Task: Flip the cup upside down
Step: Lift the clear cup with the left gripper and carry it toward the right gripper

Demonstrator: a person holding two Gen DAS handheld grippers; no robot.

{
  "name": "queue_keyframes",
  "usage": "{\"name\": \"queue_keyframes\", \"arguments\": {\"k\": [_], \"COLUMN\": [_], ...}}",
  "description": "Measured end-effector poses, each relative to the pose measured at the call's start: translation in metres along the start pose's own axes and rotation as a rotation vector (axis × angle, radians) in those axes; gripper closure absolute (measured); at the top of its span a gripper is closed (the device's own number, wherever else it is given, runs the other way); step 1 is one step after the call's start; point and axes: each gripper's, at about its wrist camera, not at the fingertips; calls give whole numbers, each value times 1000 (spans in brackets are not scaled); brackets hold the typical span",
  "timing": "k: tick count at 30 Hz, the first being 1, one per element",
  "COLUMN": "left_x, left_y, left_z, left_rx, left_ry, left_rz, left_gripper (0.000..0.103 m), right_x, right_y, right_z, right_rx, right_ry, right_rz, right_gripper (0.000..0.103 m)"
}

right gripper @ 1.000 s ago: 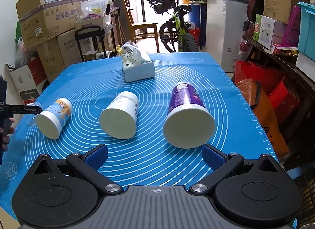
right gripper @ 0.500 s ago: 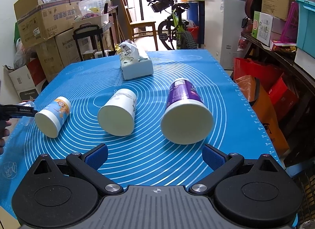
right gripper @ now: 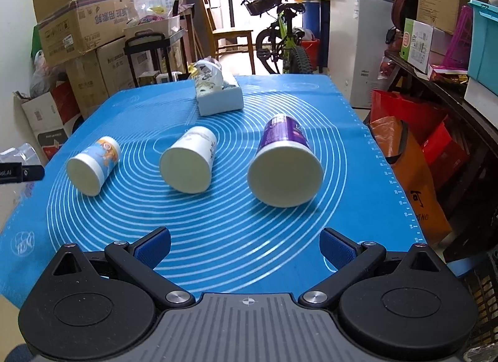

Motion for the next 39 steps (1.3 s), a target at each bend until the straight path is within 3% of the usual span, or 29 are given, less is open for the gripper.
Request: {"name": "queue_keyframes", "arguments": {"k": [8, 13, 19, 25, 29, 39], "left_x": [-17, -39, -57, -60, -62, -60], "left_y": [-55, -76, -80, -89, -90, -88], "left_z": [25, 43, 57, 64, 64, 62], "left_rx": [-28, -24, -8, -41, -49, -44], "left_ry": [33, 75, 130, 116, 128, 125], "left_rz": [79, 89, 85, 58, 46, 56], "left_gripper": [39, 39, 39, 38, 26, 21], "right_x": [-1, -1, -8, -14, -17, -20], "right_y": [-14, -23, -30, -32, -31, -30], "right_z": [6, 7, 10, 11, 12, 12], "right_rx": [3, -6, -19, -22, -18, -15], "right_ry": [25, 28, 41, 52, 59, 69], "right_rz": [-7, -2, 0, -5, -5, -10], "right_gripper": [2, 2, 2, 2, 2, 2]}}
Point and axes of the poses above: each gripper's, at about its wrist camera, not at the fingertips, and x roughly against the way its jaws point, y to its left, z to its underside, and after that the axes turned 3 degrees about y, right-handed
